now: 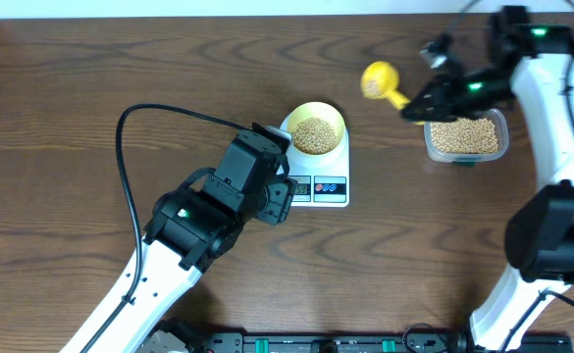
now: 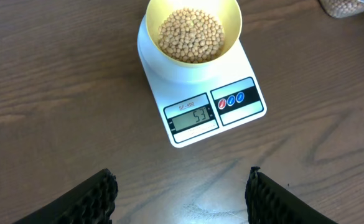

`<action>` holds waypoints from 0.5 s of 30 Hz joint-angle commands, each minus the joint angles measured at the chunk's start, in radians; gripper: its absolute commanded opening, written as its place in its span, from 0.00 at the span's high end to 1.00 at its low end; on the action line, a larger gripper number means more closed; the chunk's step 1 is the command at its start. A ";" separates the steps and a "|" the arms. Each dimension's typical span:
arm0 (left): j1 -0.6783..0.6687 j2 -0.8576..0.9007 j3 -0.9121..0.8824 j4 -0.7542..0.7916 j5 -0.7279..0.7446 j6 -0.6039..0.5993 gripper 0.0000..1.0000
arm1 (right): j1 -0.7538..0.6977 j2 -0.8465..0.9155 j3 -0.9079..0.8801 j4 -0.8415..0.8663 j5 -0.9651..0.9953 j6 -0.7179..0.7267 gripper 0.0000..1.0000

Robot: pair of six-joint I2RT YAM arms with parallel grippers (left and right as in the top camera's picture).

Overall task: Scoop item into bowl and weigh 50g on scale
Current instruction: 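Move the scoop with the right gripper back toward the soybean tub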

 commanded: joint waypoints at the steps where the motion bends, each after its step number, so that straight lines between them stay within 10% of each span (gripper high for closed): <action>1: 0.004 -0.008 0.026 -0.002 -0.009 -0.005 0.31 | -0.090 -0.002 0.021 -0.008 -0.146 -0.033 0.99; 15: 0.004 -0.008 0.026 -0.002 -0.009 -0.005 0.31 | -0.369 -0.002 0.021 -0.222 -0.270 -0.259 0.99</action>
